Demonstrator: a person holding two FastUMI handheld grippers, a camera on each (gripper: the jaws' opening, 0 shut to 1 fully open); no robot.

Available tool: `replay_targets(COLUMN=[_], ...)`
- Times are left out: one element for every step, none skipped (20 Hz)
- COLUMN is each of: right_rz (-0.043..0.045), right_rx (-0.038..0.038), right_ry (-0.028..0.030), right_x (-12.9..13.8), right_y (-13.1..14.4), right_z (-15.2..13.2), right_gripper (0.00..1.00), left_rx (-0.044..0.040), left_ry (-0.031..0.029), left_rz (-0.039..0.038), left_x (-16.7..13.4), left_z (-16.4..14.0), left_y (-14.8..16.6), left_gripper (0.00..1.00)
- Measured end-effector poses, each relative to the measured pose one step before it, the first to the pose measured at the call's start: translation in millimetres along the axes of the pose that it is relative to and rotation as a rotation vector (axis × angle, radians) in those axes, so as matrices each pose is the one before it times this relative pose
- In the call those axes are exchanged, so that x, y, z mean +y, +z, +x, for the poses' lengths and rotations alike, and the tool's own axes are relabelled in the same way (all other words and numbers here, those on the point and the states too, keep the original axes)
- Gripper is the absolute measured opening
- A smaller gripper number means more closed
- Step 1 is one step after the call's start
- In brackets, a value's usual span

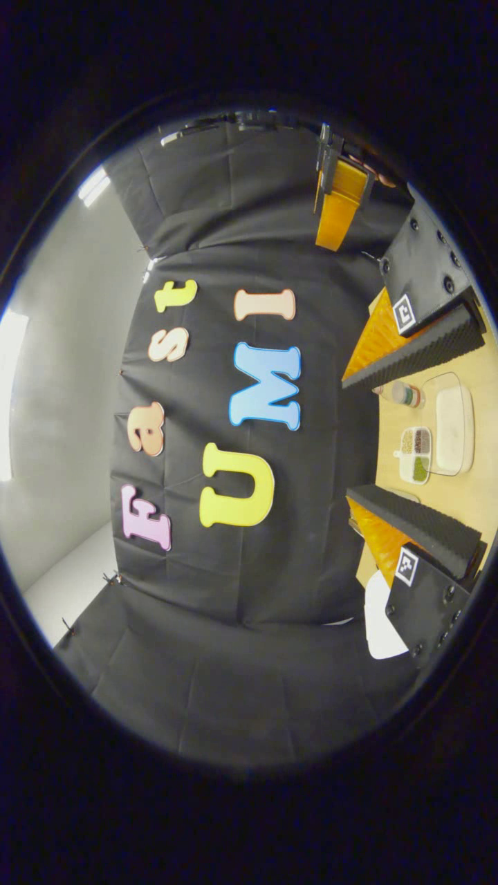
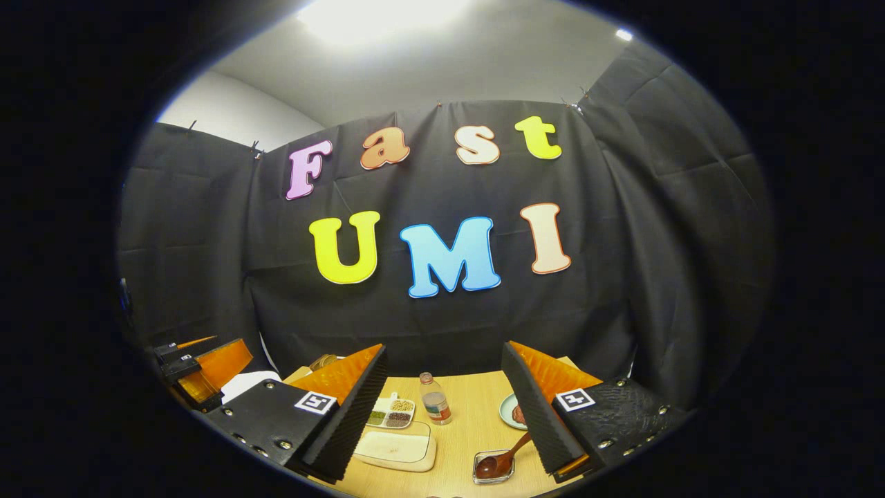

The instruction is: Close the left gripper, press the button to open the rice cooker; take a wooden spoon from the chopstick holder with the right hand, scoop a spoonful of rice and pour it into the rice cooker, then put the wooden spoon back into the chopstick holder.

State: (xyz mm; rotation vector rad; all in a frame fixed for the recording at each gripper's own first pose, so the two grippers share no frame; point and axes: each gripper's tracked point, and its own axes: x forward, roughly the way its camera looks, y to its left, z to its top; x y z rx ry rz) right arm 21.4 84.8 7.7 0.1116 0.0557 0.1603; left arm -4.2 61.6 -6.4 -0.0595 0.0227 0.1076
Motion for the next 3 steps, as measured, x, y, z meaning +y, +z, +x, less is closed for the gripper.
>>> replay_targets(right_rz=[-0.00186,-0.00159,-0.00079], right_rx=[0.00002,-0.00018,0.00129], right_ry=[0.001,0.0032,0.00243], right_x=[0.64,1.33,1.87], right_y=[-0.2,0.5,-0.31], right_z=[0.68,0.51,1.15], right_gripper=[0.99,0.99,1.0], left_rx=[0.00161,-0.00138,-0.00175], left_ry=[0.00472,0.00174,0.00293], left_rz=[-0.00247,-0.00021,0.00357], left_x=[1.91,1.39,2.31], left_z=[-0.14,0.09,-0.71], left_y=[-0.49,1.02,0.76], left_gripper=[0.94,0.94,0.94])
